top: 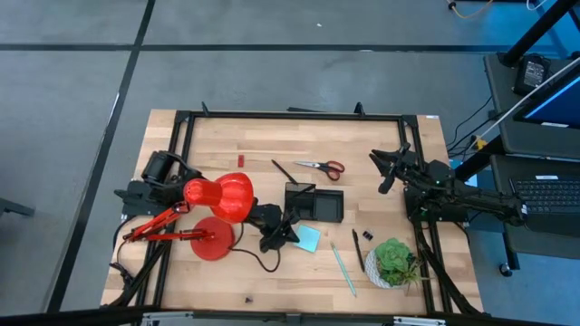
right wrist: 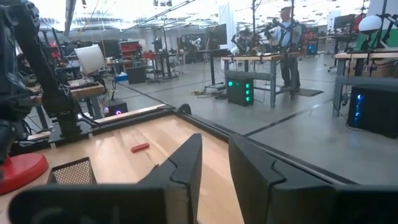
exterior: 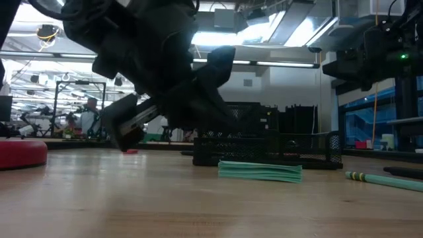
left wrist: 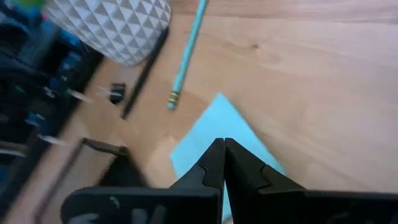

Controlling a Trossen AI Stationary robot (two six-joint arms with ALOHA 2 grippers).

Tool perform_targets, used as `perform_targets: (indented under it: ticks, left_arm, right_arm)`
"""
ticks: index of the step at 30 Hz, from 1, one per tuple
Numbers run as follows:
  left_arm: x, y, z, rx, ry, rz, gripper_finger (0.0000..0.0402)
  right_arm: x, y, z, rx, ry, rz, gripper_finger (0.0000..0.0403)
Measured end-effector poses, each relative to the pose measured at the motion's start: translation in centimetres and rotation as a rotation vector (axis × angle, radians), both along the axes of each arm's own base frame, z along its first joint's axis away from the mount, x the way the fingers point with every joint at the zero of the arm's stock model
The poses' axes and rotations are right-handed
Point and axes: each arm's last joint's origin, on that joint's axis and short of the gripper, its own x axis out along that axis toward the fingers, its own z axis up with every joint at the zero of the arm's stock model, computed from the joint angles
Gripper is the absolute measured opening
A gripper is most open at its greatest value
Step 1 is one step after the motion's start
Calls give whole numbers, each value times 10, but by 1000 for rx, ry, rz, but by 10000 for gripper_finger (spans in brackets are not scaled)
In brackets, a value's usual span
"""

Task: Pick and place office supplies into organizer
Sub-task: Put the light blue sticky notes into the black desk organizer

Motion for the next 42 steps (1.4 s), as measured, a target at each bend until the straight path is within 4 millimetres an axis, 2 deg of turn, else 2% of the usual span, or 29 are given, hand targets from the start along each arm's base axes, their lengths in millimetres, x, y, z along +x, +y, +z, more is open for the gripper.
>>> perform_targets:
  ticks: [10, 22, 26, 29, 36, 42]
  left_arm:
    - [-1, 0, -7, -164, 99, 65, 1]
    - [-2, -4, -9, -165, 104, 139, 1]
    - [-1, -7, -18, -185, 118, 145, 1]
    - [6, -9, -26, -202, 140, 153, 1]
    - [13, -11, -26, -216, 174, 146, 1]
    - [13, -10, -26, -224, 181, 152, 1]
  right_arm:
    - [0, 0, 0, 19, -8, 3, 84]
    - [0, 0, 0, 16, -5, 3, 84]
    - [0, 0, 0, 14, -5, 3, 84]
    - [0, 0, 0, 14, -4, 3, 84]
    - [0, 0, -1, 15, -1, 4, 84]
    - [2, 4, 2, -143, 55, 125, 84]
